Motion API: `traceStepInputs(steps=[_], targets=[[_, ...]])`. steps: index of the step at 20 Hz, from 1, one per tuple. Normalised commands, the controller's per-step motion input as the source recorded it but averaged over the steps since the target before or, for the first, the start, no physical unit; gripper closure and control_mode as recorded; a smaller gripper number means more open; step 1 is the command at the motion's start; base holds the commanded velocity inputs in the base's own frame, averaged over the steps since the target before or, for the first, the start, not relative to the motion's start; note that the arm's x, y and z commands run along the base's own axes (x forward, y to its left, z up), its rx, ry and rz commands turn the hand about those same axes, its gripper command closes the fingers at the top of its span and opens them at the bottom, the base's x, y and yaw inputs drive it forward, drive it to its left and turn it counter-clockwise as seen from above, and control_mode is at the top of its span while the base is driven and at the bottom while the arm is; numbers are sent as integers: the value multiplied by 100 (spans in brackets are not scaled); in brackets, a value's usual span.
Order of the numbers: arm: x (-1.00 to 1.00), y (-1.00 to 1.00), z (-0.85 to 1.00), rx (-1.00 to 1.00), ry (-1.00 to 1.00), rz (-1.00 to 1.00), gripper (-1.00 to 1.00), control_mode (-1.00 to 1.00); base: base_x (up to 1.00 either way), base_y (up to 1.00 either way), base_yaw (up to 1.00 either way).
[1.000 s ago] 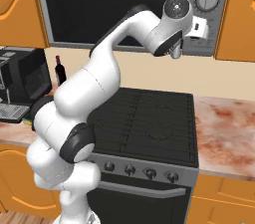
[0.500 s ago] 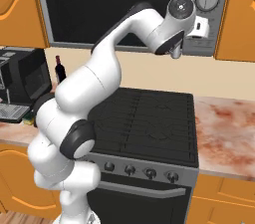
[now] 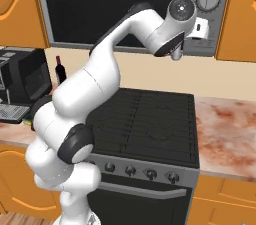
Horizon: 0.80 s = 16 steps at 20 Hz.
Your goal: Place the sponge inside the microwave to prepare for sanitizing.
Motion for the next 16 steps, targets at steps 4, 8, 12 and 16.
traceStepInputs(steps=[4,8,12,16], targets=[[-100,22,0,0,-11,0,100,-100,0,0,0],[-100,24,-1,0,-7,-1,100,-100,0,0,0],[-100,68,-6,-7,-1,-12,100,-100,0,0,0],[-100,63,-40,-18,3,-39,100,-100,0,0,0]])
